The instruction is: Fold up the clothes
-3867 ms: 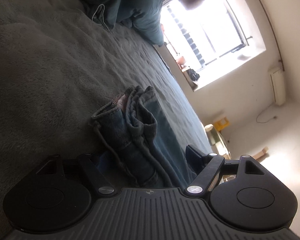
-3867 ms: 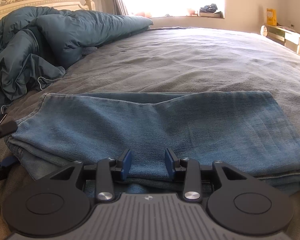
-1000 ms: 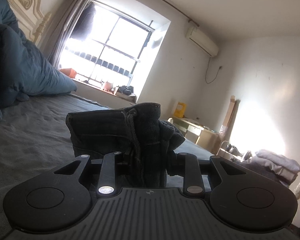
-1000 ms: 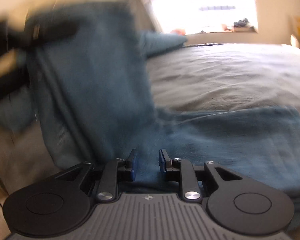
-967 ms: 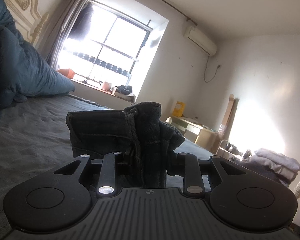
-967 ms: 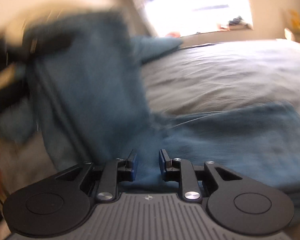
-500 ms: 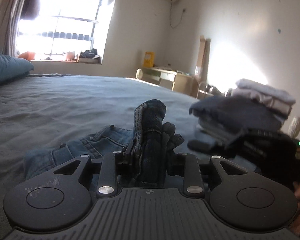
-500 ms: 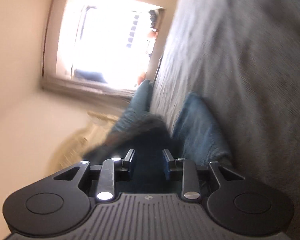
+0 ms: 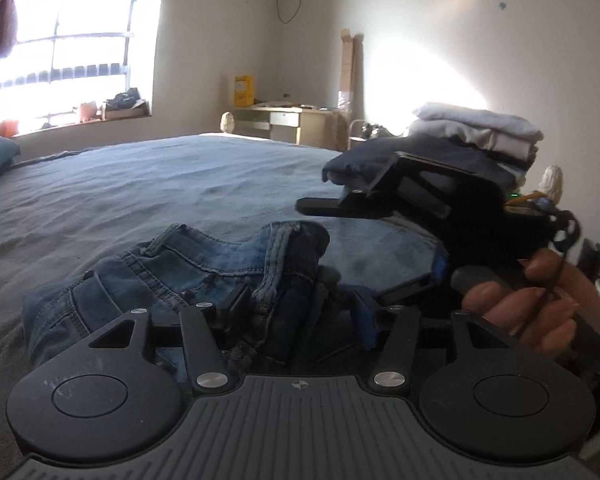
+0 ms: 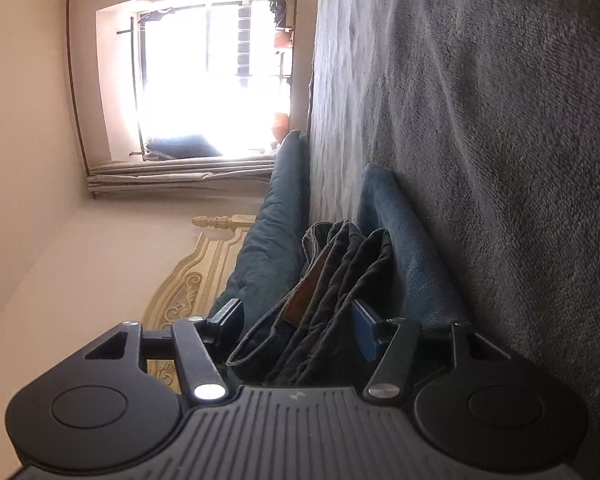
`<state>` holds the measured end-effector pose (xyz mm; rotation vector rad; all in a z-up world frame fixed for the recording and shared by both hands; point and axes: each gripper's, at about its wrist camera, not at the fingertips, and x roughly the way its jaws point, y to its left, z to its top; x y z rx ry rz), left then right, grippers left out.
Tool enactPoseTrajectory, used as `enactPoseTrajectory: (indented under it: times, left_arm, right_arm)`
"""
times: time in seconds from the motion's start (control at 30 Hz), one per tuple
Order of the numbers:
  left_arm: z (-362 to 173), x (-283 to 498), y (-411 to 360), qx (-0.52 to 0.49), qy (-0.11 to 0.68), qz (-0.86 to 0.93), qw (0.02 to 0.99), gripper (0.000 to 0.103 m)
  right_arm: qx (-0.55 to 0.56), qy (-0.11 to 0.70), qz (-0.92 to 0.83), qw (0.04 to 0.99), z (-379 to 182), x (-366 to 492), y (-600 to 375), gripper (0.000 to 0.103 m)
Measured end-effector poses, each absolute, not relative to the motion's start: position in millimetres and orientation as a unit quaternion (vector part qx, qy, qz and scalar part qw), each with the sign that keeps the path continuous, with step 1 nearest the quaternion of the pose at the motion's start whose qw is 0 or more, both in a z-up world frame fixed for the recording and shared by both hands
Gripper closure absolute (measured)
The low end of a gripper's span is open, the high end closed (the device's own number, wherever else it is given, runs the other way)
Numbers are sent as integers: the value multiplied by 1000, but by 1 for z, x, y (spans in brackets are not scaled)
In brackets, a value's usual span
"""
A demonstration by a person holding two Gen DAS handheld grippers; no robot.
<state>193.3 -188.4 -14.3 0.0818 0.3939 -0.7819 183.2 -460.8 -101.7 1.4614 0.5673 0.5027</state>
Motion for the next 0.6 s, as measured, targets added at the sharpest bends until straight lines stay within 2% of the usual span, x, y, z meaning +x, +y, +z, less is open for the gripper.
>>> enactPoseTrajectory:
  times: [0.13, 0.33, 0.43, 0.5, 0.53, 0.6]
  left_arm:
    - [-19, 192, -190, 45, 197, -394, 897, 45]
    - [-25, 195, -175, 9, 204, -415, 886, 45]
    - [-26, 195, -167, -12, 206, -422, 883, 45]
    - [-23, 193, -159, -22, 203, -424, 882, 45]
    - [-22, 190, -153, -29, 201, -425, 882, 45]
    - [-18, 185, -141, -42, 196, -422, 884, 45]
  right_arm:
    - [607, 302, 214, 704, -84, 199, -456, 33]
    - [515, 377, 196, 744, -50, 222, -430, 33]
    - [465, 412, 184, 762, -38, 230, -417, 43]
    - [439, 420, 176, 775, -32, 232, -407, 58]
    - [431, 418, 174, 781, -29, 232, -403, 72]
    - [431, 404, 176, 787, -22, 232, -400, 77]
